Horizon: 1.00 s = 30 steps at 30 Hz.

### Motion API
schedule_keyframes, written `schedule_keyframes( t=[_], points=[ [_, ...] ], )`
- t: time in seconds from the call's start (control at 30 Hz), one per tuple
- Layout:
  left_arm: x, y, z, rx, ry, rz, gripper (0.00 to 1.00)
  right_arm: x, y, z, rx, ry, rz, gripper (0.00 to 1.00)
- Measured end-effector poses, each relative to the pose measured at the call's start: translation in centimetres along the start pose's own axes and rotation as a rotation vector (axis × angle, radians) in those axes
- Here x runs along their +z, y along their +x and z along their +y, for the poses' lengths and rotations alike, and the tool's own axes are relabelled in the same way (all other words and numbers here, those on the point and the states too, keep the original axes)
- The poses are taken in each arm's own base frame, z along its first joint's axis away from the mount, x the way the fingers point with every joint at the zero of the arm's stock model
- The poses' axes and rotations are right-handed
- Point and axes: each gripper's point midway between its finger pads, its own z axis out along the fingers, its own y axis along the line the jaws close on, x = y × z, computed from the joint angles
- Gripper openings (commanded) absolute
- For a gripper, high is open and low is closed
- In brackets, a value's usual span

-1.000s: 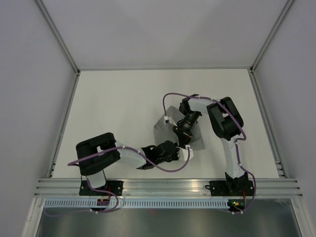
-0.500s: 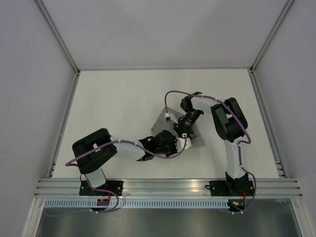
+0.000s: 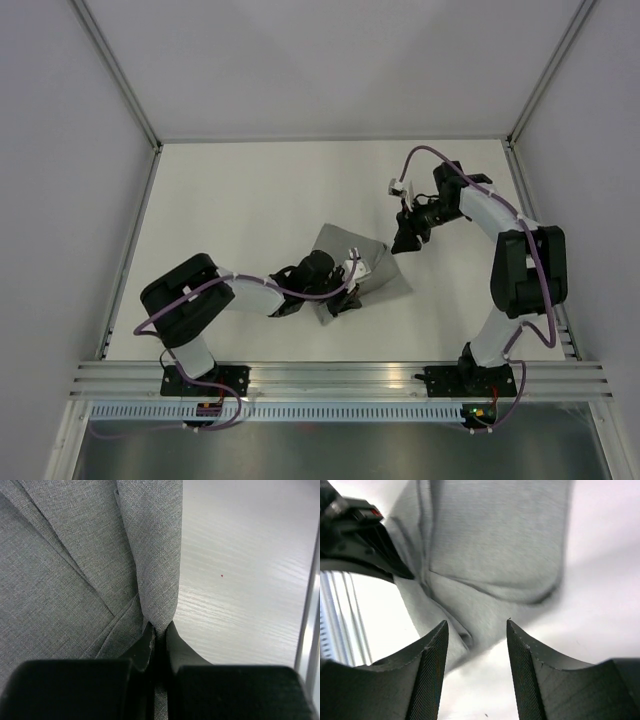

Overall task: Fold the napkin, place the utensils inside, and roll it up
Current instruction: Roll the napkin with the utensil

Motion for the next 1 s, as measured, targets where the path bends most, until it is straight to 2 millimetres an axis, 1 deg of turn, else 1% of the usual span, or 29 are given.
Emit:
schedule_keyframes(
  t=[0.07,0.1,0.13,0.3,0.47,0.57,0.67,0.83,1.0],
  points=[
    [-0.2,0.1,-0.1,-0.067,0.033,-0.014,0.02,-1.4,0.5,-0.2,-0.028,0.056,-0.040,0.58],
    [-0.3,0.2,-0.2,-0.094,0.047,-0.020,0.02,-1.7,0.9,0.1,-0.046,0.074,-0.049,0.62],
    [-0.3,0.2,-0.2,-0.125,0.065,-0.027,0.02,-1.8,1.4,0.7,-0.066,0.086,-0.051,0.62],
    [-0.2,0.4,-0.5,-0.269,0.164,-0.051,0.02,-1.4,2.7,3.5,-0.229,0.119,-0.044,0.63],
    [-0.2,0.6,-1.3,-0.375,0.268,-0.061,0.02,0.7,4.2,5.8,-0.397,0.127,0.015,0.66],
    [-0.2,0.8,-1.8,-0.423,0.323,-0.059,0.02,2.7,5.2,7.4,-0.514,0.118,0.067,0.69],
    [-0.2,1.0,-2.1,-0.459,0.360,-0.053,0.02,4.6,6.1,8.9,-0.601,0.085,0.118,0.68],
    [-0.2,1.1,-2.4,-0.495,0.398,-0.042,0.02,6.4,6.3,9.5,-0.672,0.067,0.168,0.67],
    [-0.2,1.2,-2.4,-0.511,0.413,-0.036,0.02,8.1,7.0,10.0,-0.700,0.036,0.220,0.60]
  ],
)
